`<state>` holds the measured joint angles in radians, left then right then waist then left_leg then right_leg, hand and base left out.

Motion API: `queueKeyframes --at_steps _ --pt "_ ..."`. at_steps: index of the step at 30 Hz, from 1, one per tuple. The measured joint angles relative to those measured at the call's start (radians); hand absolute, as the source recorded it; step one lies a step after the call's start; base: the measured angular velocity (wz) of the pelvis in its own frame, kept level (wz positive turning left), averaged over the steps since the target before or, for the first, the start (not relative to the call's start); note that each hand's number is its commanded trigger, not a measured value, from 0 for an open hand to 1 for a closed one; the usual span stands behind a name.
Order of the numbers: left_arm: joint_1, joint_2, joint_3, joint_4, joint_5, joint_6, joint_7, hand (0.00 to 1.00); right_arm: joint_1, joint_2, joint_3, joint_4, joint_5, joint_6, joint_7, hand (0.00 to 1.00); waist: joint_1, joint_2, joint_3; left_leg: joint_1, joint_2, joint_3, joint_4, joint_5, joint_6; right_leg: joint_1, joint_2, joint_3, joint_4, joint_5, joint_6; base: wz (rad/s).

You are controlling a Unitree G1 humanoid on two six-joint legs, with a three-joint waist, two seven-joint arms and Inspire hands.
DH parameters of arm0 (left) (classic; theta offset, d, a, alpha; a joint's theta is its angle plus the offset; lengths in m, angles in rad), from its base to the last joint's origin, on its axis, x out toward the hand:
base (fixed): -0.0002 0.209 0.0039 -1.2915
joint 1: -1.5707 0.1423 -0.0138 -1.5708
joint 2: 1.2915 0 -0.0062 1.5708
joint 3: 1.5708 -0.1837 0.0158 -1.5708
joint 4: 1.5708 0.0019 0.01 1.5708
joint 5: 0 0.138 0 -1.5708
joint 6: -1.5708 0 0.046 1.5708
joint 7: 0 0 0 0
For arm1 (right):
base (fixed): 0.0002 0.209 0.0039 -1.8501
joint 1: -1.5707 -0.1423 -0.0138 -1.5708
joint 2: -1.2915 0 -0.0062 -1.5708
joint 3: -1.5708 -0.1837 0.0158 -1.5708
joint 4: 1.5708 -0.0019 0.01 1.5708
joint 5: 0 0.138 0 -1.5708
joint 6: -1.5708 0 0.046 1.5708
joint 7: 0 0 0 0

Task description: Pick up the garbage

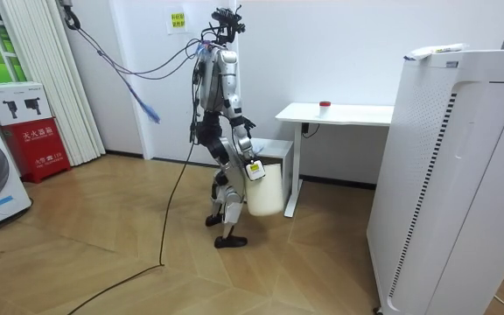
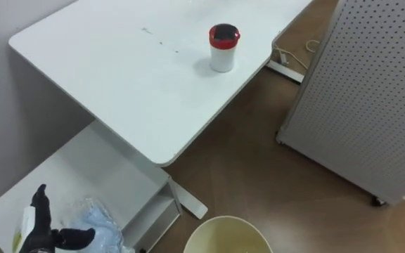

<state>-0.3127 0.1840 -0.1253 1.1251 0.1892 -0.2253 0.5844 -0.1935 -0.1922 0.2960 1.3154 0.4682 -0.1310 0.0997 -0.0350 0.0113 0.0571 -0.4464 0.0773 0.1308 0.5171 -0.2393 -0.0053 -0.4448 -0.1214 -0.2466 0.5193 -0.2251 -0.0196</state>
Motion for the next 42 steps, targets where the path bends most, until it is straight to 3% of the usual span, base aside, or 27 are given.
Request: queueKeyframes --at_steps 12,21,24,25,26,27,28,33,36,38,42 --pt "-0.027 0.003 -0.017 0.027 0.001 0.001 0.022 0.00 -0.002 -0.005 0.027 -0.063 0.063 -0.024 -0.024 1.00 -0.044 -0.008 0.0112 -0.133 0.001 0.004 0.074 -0.012 0.003 -0.146 -0.017 0.013 0.100 -0.020 -0.013 0.00" --pt "-0.063 0.024 -0.018 0.050 0.059 0.003 0.022 0.00 0.006 -0.011 0.027 -0.102 0.120 -0.022 -0.024 1.00 -0.074 -0.017 0.0120 -0.199 0.007 0.006 0.117 -0.016 0.002 -0.214 -0.015 0.024 0.129 -0.020 -0.017 -0.03" --pt "-0.079 0.036 -0.045 0.072 0.060 0.006 0.022 0.00 0.017 -0.023 0.039 -0.132 0.162 -0.021 -0.032 1.00 -0.073 -0.018 0.0126 -0.233 0.018 0.009 0.157 -0.031 0.004 -0.242 -0.013 0.023 0.153 -0.023 -0.022 -0.07" --pt "-0.085 0.037 -0.055 0.083 0.060 0.007 0.022 0.41 0.019 -0.028 0.041 -0.139 0.169 -0.022 -0.035 1.00 -0.073 -0.018 0.0126 -0.249 0.021 0.009 0.175 -0.038 0.005 -0.255 -0.013 0.024 0.164 -0.025 -0.021 -0.05" --pt "-0.091 0.038 -0.063 0.095 0.064 0.008 0.022 0.60 0.019 -0.033 0.041 -0.143 0.176 -0.021 -0.035 1.00 -0.075 -0.018 0.0126 -0.263 0.023 0.008 0.190 -0.042 0.008 -0.266 -0.013 0.024 0.173 -0.026 -0.021 -0.05" --pt "-0.093 0.041 -0.077 0.105 0.075 0.009 0.022 0.95 0.019 -0.034 0.045 -0.144 0.193 -0.021 -0.035 1.00 -0.076 -0.018 0.0126 -0.277 0.032 0.007 0.209 -0.051 0.011 -0.275 -0.010 0.024 0.181 -0.028 -0.020 -0.07" --pt "-0.093 0.043 -0.083 0.109 0.083 0.009 0.022 1.00 0.019 -0.034 0.048 -0.144 0.197 -0.021 -0.035 1.00 -0.076 -0.019 0.0127 -0.283 0.034 0.007 0.218 -0.056 0.011 -0.278 -0.006 0.025 0.183 -0.028 -0.020 -0.12" --pt "-0.103 0.075 -0.147 0.112 0.120 0.036 0.057 1.00 0.020 -0.045 0.065 -0.180 0.248 -0.020 -0.032 1.00 -0.098 -0.025 0.0109 -0.368 0.051 0.006 0.286 -0.079 0.021 -0.353 0.000 0.028 0.233 -0.030 -0.019 -0.06" --pt "-0.145 0.117 -0.155 0.114 0.140 0.058 0.082 1.00 0.022 -0.051 0.065 -0.194 0.278 -0.018 -0.031 1.00 -0.102 -0.025 0.0108 -0.405 0.052 0.006 0.313 -0.082 0.026 -0.387 -0.001 0.031 0.254 -0.030 -0.019 -0.02" --pt "-0.155 0.119 -0.197 0.108 0.183 0.051 0.089 1.00 0.026 -0.061 0.075 -0.209 0.320 -0.003 -0.031 1.00 -0.103 -0.025 0.0105 -0.419 0.054 0.006 0.322 -0.082 0.027 -0.401 -0.002 0.036 0.263 -0.031 -0.018 0.00" --pt "-0.190 0.126 -0.216 0.113 0.226 0.053 0.093 1.00 0.040 -0.091 0.078 -0.268 0.351 0.022 -0.031 1.00 -0.110 -0.025 0.0105 -0.466 0.050 0.002 0.338 -0.081 0.025 -0.444 -0.013 0.027 0.278 -0.026 -0.024 0.01"
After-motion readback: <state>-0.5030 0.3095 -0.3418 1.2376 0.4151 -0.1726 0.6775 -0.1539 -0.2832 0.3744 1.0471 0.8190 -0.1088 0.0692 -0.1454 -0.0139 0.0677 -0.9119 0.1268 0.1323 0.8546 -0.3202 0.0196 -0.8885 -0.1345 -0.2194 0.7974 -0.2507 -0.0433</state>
